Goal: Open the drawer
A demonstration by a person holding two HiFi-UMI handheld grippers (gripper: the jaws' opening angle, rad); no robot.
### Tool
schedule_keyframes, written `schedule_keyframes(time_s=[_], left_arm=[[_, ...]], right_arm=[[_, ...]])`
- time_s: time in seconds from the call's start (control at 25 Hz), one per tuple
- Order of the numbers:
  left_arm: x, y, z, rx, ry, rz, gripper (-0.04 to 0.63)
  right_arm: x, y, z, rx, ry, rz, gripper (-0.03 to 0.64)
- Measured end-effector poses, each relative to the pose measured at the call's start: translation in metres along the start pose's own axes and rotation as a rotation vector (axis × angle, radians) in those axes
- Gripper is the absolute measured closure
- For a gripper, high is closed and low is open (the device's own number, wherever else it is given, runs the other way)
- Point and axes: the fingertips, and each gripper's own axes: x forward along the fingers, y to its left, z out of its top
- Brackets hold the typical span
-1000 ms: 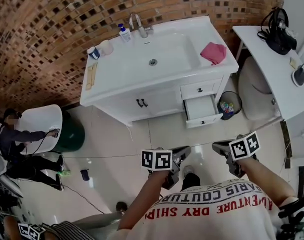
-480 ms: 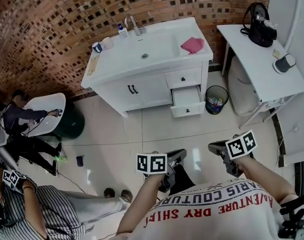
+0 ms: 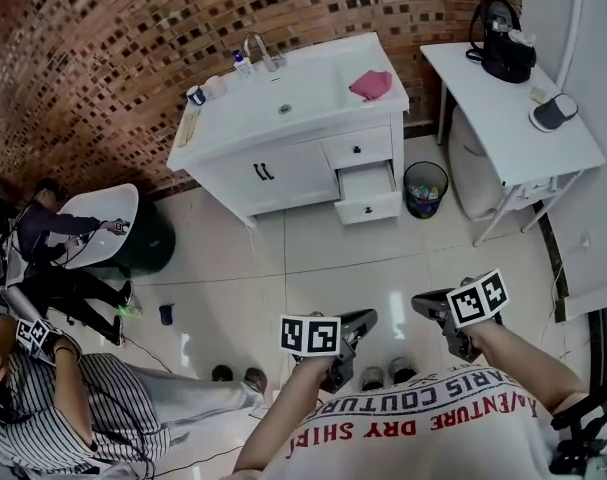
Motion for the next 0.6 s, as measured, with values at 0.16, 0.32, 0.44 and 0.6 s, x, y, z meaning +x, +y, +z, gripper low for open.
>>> schedule_keyframes(time_s=[0.16, 0.32, 0.44, 0.6], left_arm=[[-0.014, 0.006, -0.006, 0.008, 0.006, 0.002, 0.601], [-0.032, 0.015, -0.01, 0.017, 0.018, 0.002, 0.601], [-0.042, 0.017, -0.005, 0.041, 0.026, -0.008, 0.603], [-0.054, 0.02, -0.004, 0.057, 0.035, -0.016, 0.601]], right_arm=[[0.012, 0.008, -0.012, 0.013, 0.0, -0.006, 0.611], [0.024, 0.026, -0.013, 0.01, -0.02, -0.013, 0.611], [0.03, 0.032, -0.013, 0.007, -0.031, -0.037, 0.611], [0.038, 0.04, -0.016, 0.008, -0.034, -0.05, 0.611]])
